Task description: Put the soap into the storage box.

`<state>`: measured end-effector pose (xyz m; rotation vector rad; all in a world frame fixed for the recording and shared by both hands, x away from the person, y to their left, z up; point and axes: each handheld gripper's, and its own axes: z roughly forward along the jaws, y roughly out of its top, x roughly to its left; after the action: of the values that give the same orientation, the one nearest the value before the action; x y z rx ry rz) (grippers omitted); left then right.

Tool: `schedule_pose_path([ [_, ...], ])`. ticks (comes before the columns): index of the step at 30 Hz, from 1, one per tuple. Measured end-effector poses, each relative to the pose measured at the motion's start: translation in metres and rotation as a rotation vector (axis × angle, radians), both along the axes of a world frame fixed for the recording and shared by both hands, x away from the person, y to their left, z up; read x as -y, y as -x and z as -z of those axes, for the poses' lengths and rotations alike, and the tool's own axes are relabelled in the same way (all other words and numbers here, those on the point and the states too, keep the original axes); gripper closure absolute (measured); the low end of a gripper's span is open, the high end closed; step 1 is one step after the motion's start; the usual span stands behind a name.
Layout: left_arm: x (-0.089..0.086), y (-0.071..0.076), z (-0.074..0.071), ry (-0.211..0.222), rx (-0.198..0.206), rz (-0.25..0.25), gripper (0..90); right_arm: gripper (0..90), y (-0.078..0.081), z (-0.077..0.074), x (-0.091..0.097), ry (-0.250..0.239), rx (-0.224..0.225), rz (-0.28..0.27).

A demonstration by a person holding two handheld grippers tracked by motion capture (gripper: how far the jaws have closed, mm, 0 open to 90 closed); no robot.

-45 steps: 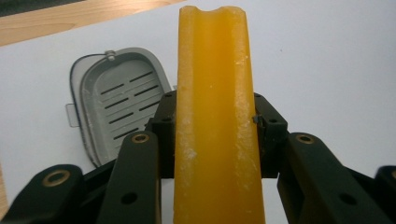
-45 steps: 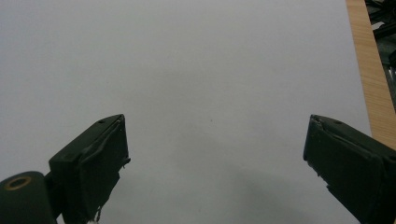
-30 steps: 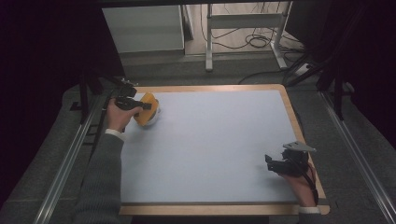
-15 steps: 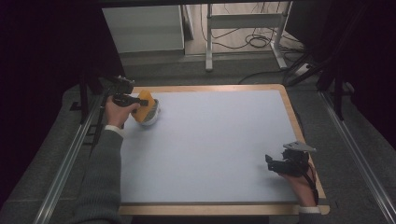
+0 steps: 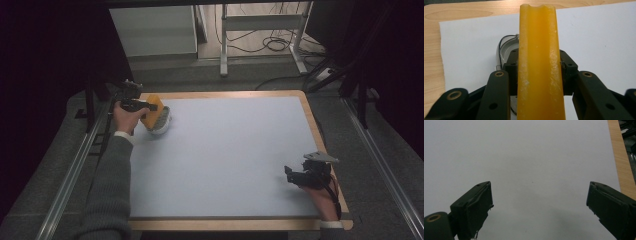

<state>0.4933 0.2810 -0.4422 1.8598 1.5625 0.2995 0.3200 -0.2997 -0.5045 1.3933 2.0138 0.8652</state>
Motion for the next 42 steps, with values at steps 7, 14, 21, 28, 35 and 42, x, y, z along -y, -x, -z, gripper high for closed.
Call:
schedule_pose_path([
  [7, 0.0, -0.004, 0.003, 0.007, -0.005, -0.003, 61.3, 6.8, -0.001, 0.0, 0.0, 0.001, -0.002, 0.0],
  [14, -0.001, -0.008, 0.011, 0.008, -0.012, -0.025, 61.3, 6.8, -0.001, 0.001, 0.0, 0.001, -0.006, 0.003],
  [21, 0.0, -0.011, 0.02, 0.013, -0.021, -0.048, 61.3, 6.8, -0.001, 0.003, 0.0, 0.007, -0.009, 0.001],
  [28, 0.0, -0.014, 0.026, 0.013, -0.029, -0.07, 61.1, 6.8, -0.002, 0.003, 0.0, 0.008, -0.011, 0.001],
  [35, 0.0, -0.016, 0.028, 0.008, -0.026, -0.073, 60.7, 6.8, -0.002, 0.003, 0.0, 0.009, -0.01, 0.002],
  [42, -0.004, -0.015, 0.027, -0.004, -0.033, -0.067, 46.4, 6.8, -0.001, 0.003, 0.0, 0.009, -0.01, -0.001],
])
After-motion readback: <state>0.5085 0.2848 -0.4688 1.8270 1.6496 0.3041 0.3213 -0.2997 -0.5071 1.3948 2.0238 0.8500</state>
